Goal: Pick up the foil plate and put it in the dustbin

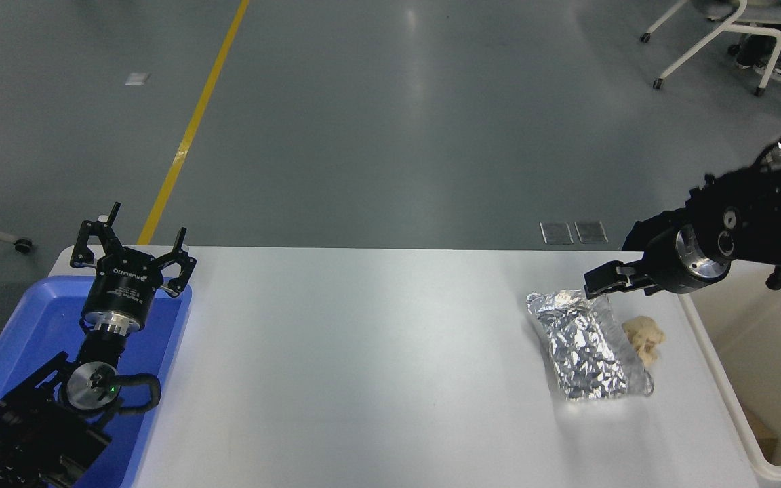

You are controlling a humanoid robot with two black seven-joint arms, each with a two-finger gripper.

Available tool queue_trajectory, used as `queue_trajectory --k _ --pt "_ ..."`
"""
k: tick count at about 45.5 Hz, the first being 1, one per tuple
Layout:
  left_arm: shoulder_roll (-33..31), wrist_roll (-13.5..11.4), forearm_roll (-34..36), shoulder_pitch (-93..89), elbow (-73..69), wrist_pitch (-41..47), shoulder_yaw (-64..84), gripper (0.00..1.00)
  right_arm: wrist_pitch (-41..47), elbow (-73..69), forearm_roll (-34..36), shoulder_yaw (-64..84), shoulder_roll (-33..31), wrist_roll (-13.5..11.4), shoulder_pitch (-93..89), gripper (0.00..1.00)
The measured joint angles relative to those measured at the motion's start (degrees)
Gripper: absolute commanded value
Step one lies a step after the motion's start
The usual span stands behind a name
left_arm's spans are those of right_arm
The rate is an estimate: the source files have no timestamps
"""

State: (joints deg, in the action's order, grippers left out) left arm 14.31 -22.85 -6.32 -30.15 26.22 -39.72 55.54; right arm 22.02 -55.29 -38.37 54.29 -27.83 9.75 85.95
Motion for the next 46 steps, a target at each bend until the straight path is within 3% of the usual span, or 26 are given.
queue_trajectory --k 46 --pt "0.01 0.00 0.00 -0.09 0.03 -0.09 -0.09 1.00 -2.53 7.89 0.27 -5.15 0.95 -0.06 -16.24 0.99"
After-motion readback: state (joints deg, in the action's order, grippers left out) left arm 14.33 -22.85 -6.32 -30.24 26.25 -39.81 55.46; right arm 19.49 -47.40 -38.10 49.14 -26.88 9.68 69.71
